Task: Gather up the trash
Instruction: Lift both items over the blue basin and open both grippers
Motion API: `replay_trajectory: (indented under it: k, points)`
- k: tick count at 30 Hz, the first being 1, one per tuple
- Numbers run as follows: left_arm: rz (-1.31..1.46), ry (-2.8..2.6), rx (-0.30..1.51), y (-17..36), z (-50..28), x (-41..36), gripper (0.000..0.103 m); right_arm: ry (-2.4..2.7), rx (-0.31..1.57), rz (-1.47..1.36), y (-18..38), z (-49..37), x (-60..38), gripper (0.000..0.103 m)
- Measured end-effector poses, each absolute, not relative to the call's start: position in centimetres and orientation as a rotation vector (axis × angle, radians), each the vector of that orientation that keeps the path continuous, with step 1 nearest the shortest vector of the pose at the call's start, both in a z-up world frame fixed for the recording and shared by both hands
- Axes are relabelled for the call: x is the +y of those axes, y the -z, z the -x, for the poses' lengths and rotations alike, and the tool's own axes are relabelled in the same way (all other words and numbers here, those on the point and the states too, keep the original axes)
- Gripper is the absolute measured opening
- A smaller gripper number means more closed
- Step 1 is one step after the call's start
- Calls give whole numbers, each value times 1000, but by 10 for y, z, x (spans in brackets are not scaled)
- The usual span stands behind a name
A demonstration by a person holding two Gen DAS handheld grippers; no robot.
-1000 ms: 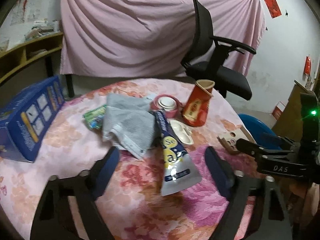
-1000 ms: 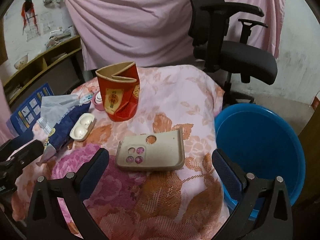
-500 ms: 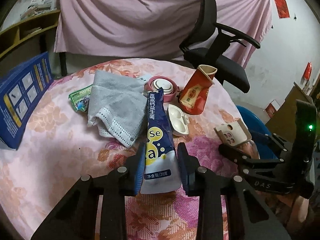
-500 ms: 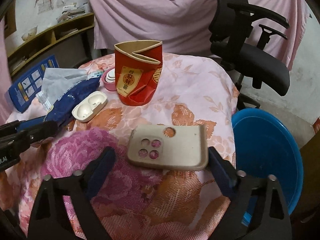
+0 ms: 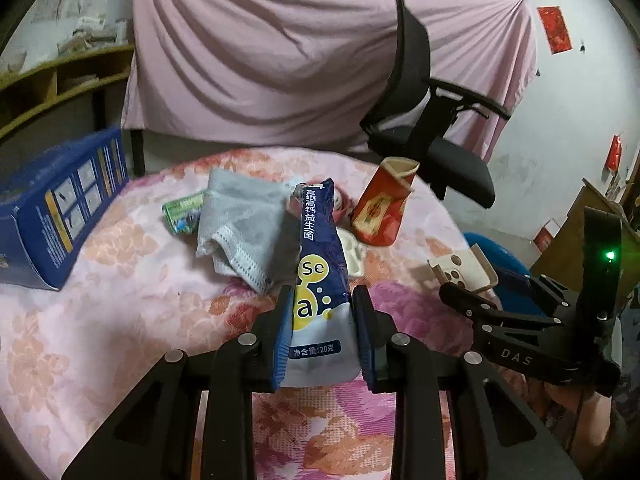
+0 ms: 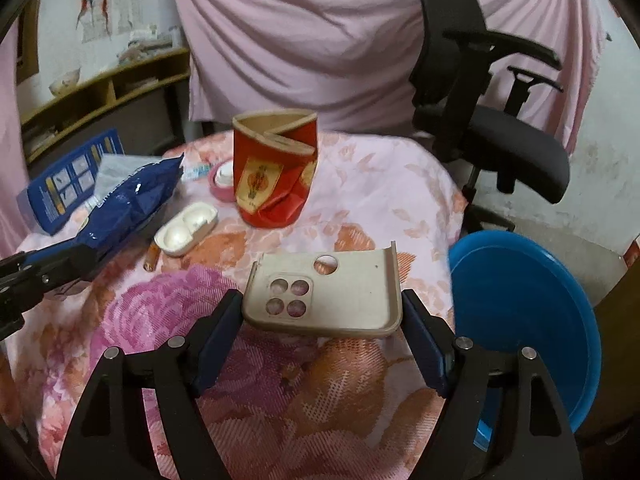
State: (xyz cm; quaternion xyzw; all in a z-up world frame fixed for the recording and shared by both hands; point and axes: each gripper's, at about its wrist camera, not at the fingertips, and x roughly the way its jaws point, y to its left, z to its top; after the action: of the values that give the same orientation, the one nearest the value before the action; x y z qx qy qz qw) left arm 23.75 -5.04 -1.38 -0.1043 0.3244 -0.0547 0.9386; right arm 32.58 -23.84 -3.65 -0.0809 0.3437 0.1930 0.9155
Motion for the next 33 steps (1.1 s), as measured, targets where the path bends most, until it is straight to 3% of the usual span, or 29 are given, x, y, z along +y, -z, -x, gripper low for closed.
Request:
replay_trajectory:
  k: [18,25,33]
  points:
    - [104,263,250,-55,-231,-114,25,-246,65,-53,-42,-257,-309,78]
    - [35,359,205,-63,-247,-162,25,-144,-14,-100,-49,-245,-349,78]
    - [-8,454,244,-59,-276,-216,25,-45,56,-169,-42,-258,-397,78]
